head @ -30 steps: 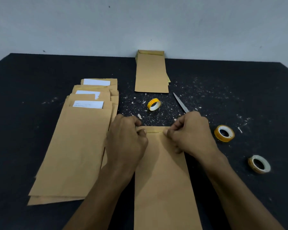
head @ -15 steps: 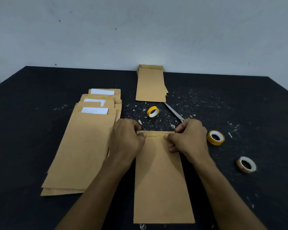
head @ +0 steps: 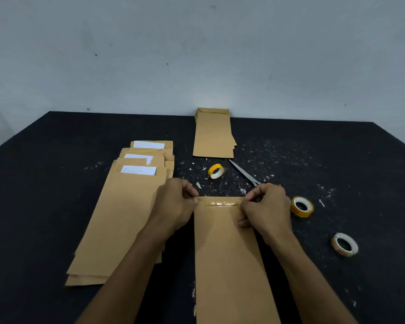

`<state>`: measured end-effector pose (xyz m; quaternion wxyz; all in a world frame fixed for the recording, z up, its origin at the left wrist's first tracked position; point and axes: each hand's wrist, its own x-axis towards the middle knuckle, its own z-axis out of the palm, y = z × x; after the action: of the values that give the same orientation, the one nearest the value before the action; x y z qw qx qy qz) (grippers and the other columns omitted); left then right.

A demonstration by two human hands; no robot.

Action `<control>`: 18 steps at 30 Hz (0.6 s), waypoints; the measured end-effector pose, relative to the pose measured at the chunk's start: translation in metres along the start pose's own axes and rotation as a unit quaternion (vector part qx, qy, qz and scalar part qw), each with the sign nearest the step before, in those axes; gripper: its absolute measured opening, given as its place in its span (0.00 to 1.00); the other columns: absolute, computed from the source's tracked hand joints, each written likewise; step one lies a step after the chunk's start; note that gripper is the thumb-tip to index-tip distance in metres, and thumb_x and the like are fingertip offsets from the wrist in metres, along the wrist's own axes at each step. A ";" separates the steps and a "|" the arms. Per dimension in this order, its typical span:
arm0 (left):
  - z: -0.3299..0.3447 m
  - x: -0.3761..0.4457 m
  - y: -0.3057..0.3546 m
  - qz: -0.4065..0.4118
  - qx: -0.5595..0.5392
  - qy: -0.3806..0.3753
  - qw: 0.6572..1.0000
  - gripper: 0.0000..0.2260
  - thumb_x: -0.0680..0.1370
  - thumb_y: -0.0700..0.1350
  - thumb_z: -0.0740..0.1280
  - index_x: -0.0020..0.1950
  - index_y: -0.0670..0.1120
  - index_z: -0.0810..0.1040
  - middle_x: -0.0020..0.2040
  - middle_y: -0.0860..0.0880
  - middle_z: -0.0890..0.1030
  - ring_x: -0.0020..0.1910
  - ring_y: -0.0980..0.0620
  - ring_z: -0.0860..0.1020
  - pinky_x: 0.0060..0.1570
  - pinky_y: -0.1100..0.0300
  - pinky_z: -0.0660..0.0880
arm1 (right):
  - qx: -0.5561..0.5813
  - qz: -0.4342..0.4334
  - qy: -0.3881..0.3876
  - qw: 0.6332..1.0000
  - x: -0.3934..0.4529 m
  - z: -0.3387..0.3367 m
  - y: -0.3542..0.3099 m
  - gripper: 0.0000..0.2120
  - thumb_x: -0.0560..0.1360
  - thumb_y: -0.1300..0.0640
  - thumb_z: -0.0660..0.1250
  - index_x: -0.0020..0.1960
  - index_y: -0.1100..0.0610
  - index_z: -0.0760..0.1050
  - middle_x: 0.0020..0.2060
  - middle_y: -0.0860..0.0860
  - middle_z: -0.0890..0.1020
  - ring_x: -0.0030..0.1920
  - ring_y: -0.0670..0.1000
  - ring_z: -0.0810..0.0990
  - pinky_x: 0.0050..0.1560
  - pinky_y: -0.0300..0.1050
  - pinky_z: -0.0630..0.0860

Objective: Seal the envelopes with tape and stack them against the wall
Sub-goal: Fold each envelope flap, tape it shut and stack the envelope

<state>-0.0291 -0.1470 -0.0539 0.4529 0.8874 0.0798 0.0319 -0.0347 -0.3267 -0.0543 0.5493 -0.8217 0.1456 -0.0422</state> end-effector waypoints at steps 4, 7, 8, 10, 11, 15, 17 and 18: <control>-0.013 -0.001 0.009 0.000 -0.117 -0.029 0.993 0.04 0.78 0.33 0.67 0.46 0.40 0.79 0.24 0.53 0.77 0.20 0.61 0.72 0.21 0.71 0.66 | 0.045 -0.014 -0.028 0.998 -0.002 -0.006 0.000 0.08 0.71 0.71 0.71 0.42 0.59 0.79 0.31 0.56 0.81 0.27 0.53 0.80 0.25 0.41 0.74; -0.027 0.003 0.020 0.017 -0.181 -0.020 0.983 0.04 0.79 0.33 0.66 0.47 0.40 0.79 0.23 0.52 0.77 0.22 0.59 0.72 0.22 0.69 0.67 | 0.075 -0.030 -0.014 0.997 -0.002 -0.015 -0.007 0.10 0.69 0.61 0.78 0.46 0.54 0.79 0.37 0.58 0.81 0.34 0.51 0.77 0.34 0.44 0.75; -0.033 0.006 0.025 0.025 -0.198 -0.012 0.980 0.04 0.79 0.33 0.66 0.48 0.40 0.79 0.24 0.52 0.77 0.23 0.58 0.72 0.23 0.69 0.67 | 0.086 -0.032 -0.015 0.996 -0.001 -0.018 -0.012 0.12 0.68 0.58 0.79 0.47 0.54 0.79 0.39 0.60 0.81 0.35 0.50 0.77 0.36 0.45 0.75; -0.045 0.013 0.034 0.035 -0.228 0.007 0.973 0.04 0.79 0.34 0.66 0.48 0.41 0.79 0.27 0.47 0.78 0.25 0.56 0.73 0.23 0.66 0.68 | 0.106 -0.018 -0.066 0.992 0.000 -0.026 -0.022 0.10 0.70 0.57 0.78 0.48 0.55 0.80 0.40 0.59 0.83 0.34 0.47 0.78 0.33 0.40 0.73; -0.050 0.017 0.039 0.041 -0.241 0.018 0.970 0.04 0.79 0.34 0.67 0.48 0.41 0.80 0.29 0.44 0.78 0.25 0.55 0.72 0.22 0.66 0.68 | 0.110 -0.010 -0.113 0.988 0.001 -0.030 -0.027 0.07 0.72 0.58 0.77 0.48 0.57 0.81 0.39 0.57 0.84 0.32 0.45 0.79 0.29 0.37 0.71; -0.062 0.034 0.054 0.046 -0.275 0.034 0.960 0.05 0.79 0.34 0.67 0.52 0.41 0.80 0.34 0.41 0.79 0.27 0.54 0.73 0.23 0.67 0.69 | 0.109 -0.017 -0.219 0.970 0.010 -0.035 -0.034 0.04 0.76 0.62 0.71 0.43 0.61 0.82 0.39 0.56 0.86 0.33 0.48 0.80 0.27 0.38 0.69; -0.062 0.042 0.058 0.039 -0.287 0.031 0.957 0.06 0.79 0.36 0.68 0.55 0.43 0.79 0.37 0.41 0.81 0.27 0.53 0.74 0.23 0.66 0.69 | 0.125 -0.015 -0.209 0.970 0.020 -0.034 -0.038 0.04 0.76 0.63 0.70 0.44 0.63 0.82 0.39 0.57 0.86 0.33 0.49 0.79 0.27 0.39 0.69; -0.060 0.048 0.060 0.035 -0.289 0.026 0.956 0.06 0.79 0.38 0.68 0.55 0.44 0.79 0.38 0.43 0.82 0.28 0.53 0.74 0.23 0.66 0.69 | 0.136 -0.010 -0.197 0.971 0.028 -0.032 -0.041 0.04 0.76 0.63 0.70 0.44 0.63 0.81 0.39 0.58 0.86 0.33 0.50 0.79 0.28 0.40 0.70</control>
<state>0.0172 -0.1253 0.0294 0.6864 0.7197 0.0481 0.0926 -0.0073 -0.3491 -0.0068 0.6733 -0.7329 0.0189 0.0959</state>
